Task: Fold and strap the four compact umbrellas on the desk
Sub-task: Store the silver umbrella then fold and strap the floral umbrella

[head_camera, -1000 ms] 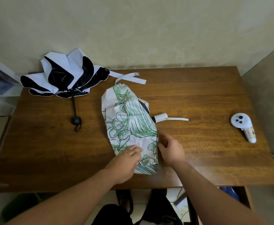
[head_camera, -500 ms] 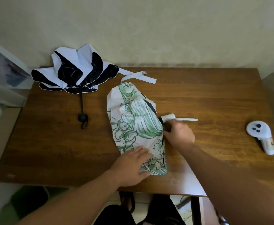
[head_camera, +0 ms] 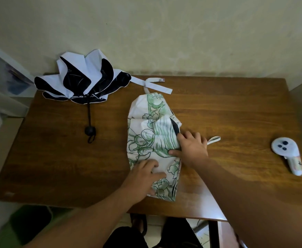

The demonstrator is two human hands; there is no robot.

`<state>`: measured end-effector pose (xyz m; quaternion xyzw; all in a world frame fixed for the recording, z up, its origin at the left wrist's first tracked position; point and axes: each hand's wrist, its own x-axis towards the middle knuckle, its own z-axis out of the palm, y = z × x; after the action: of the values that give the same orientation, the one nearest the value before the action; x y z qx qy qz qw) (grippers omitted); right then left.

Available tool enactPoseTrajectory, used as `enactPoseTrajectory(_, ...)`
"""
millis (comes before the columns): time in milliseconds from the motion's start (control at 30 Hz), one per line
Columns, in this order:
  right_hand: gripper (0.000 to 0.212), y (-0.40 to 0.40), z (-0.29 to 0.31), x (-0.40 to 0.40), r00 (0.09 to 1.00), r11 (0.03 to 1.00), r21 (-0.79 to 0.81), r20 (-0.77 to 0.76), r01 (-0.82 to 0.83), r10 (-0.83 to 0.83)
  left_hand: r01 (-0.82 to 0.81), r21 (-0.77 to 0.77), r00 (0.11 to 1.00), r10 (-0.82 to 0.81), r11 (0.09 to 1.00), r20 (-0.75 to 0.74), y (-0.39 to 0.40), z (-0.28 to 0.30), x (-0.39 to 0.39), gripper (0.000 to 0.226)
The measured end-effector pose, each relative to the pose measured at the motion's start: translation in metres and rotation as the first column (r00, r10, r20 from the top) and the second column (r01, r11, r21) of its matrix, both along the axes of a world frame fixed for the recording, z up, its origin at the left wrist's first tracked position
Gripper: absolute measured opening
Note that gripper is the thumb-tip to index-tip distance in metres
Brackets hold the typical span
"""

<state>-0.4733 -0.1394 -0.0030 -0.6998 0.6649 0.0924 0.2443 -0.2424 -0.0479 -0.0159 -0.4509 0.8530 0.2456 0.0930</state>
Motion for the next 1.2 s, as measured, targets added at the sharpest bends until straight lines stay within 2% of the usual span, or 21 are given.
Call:
enactPoseTrajectory(100, 0.063, 0.016, -0.008, -0.009, 0.999, 0.998, -0.036, -0.009, 0.049, -0.049, 0.003, -0.059, 0.999, -0.001, 0.998, 0.034, 0.004, -0.001, 0.005, 0.089)
enactPoseTrajectory(200, 0.074, 0.029, -0.004, -0.011, 0.981, 0.974, -0.117, 0.03, 0.192, -0.19, -0.023, -0.072, 0.998, 0.027, 0.997, 0.064, 0.0, 0.005, 0.006, 0.097)
enactPoseTrajectory(233, 0.07, 0.036, 0.0, -0.009, 0.976, 0.95, -0.222, 0.069, 0.219, -0.208, -0.031, -0.067, 0.997, 0.036, 0.997, 0.074, -0.002, 0.007, 0.006, 0.099)
enactPoseTrajectory(267, 0.06, 0.046, 0.005, -0.005, 0.981, 0.915, -0.357, 0.114, 0.189, -0.158, -0.036, -0.07, 0.996, 0.042, 0.997, 0.082, -0.004, 0.009, 0.006, 0.1)
enactPoseTrajectory(333, 0.038, 0.071, 0.011, 0.013, 0.983, 0.833, -0.553, 0.161, 0.02, 0.083, -0.029, -0.074, 0.993, 0.038, 0.997, 0.115, -0.006, 0.008, 0.007, 0.105)
enactPoseTrajectory(400, 0.028, 0.095, 0.013, 0.037, 0.961, 0.844, -0.527, 0.17, -0.099, 0.219, -0.018, -0.079, 0.985, 0.032, 0.997, 0.17, -0.008, 0.007, 0.008, 0.109)
enactPoseTrajectory(467, 0.023, 0.106, 0.016, 0.05, 0.967, 0.842, -0.528, 0.138, -0.111, 0.214, -0.043, -0.077, 0.975, 0.059, 0.996, 0.214, -0.01, 0.007, 0.007, 0.111)
enactPoseTrajectory(533, 0.016, 0.108, 0.027, 0.052, 0.986, 0.794, -0.607, 0.114, -0.026, 0.12, -0.079, -0.044, 0.962, 0.088, 0.996, 0.259, -0.013, 0.01, 0.005, 0.119)
enactPoseTrajectory(600, 0.01, 0.105, 0.042, 0.048, 0.984, 0.729, -0.681, 0.168, 0.074, 0.057, -0.105, 0.0, 0.949, 0.1, 0.994, 0.298, -0.017, 0.011, 0.002, 0.129)
enactPoseTrajectory(633, 0.008, 0.105, 0.044, 0.047, 0.973, 0.716, -0.694, 0.208, 0.073, 0.102, -0.122, 0.032, 0.941, 0.106, 0.992, 0.32, -0.02, 0.011, 0.001, 0.131)
enactPoseTrajectory(700, 0.014, 0.108, 0.04, 0.048, 0.933, 0.767, -0.641, 0.264, -0.019, 0.244, -0.14, 0.086, 0.926, 0.099, 0.986, 0.366, -0.024, 0.013, -0.001, 0.132)
enactPoseTrajectory(733, 0.023, 0.11, 0.034, 0.049, 0.924, 0.832, -0.549, 0.271, -0.083, 0.271, -0.135, 0.111, 0.919, 0.083, 0.985, 0.386, -0.025, 0.015, -0.003, 0.13)
enactPoseTrajectory(800, 0.048, 0.112, 0.02, 0.05, 0.957, 0.965, -0.227, 0.223, -0.134, 0.185, -0.138, 0.149, 0.918, 0.07, 0.979, 0.39, -0.024, 0.019, -0.007, 0.123)
enactPoseTrajectory(867, 0.073, 0.113, 0.007, 0.045, 0.988, 0.996, 0.015, 0.13, -0.084, 0.081, -0.149, 0.152, 0.924, 0.083, 0.977, 0.374, -0.021, 0.021, -0.007, 0.121)
enactPoseTrajectory(933, 0.092, 0.11, 0.001, 0.036, 0.998, 0.998, 0.066, 0.059, -0.025, 0.021, -0.105, 0.093, 0.933, 0.066, 0.99, 0.354, -0.012, 0.018, 0.005, 0.115)
enactPoseTrajectory(1000, 0.103, 0.109, -0.005, 0.027, 1.0, 0.997, 0.078, -0.004, -0.029, 0.03, -0.014, -0.007, 0.964, 0.015, 1.0, 0.266, 0.008, 0.006, 0.031, 0.092)
enactPoseTrajectory(1067, 0.103, 0.114, -0.011, 0.019, 0.994, 0.993, 0.09, -0.069, -0.082, 0.089, 0.027, -0.091, 0.985, -0.011, 0.995, 0.17, 0.03, -0.009, 0.063, 0.078)
enactPoseTrajectory(1200, 0.09, 0.128, -0.012, 0.012, 0.968, 0.978, 0.118, -0.162, -0.174, 0.192, 0.175, -0.054, 0.958, -0.157, 0.983, 0.239, 0.042, -0.012, 0.106, 0.076)
